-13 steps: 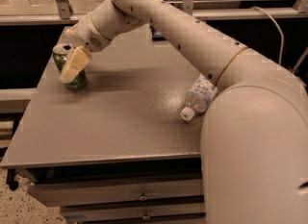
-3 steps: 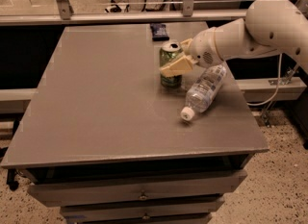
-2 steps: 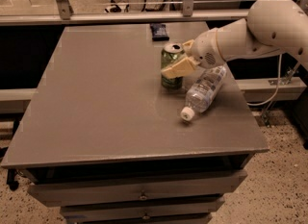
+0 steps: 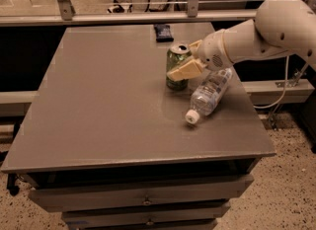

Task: Move green can near blue plastic bottle

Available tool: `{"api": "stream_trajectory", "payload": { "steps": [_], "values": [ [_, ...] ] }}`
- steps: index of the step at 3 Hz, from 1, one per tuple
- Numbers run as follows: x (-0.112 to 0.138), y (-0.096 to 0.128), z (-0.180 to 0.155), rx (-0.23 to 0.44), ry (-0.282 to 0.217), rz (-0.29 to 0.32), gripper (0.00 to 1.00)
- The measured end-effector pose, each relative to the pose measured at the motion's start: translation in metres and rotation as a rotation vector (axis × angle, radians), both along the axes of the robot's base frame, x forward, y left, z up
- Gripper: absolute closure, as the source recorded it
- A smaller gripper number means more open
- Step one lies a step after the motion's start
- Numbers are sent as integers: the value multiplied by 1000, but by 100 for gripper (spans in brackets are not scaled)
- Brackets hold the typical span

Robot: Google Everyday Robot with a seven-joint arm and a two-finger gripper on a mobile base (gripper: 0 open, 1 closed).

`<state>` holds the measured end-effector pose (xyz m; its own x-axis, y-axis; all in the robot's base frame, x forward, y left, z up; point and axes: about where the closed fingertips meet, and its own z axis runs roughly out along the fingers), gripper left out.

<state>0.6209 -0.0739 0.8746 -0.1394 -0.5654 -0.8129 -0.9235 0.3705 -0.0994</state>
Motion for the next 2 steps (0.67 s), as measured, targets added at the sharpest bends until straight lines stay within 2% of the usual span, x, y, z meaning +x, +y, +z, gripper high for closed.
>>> {"api": "stream_trajectory", "payload": {
  "steps": [1,2],
  "values": [
    [-7,-19,4,-28,0,-27,0],
    [-16,-37,11,-53,-5,-56,0]
  ]
}}
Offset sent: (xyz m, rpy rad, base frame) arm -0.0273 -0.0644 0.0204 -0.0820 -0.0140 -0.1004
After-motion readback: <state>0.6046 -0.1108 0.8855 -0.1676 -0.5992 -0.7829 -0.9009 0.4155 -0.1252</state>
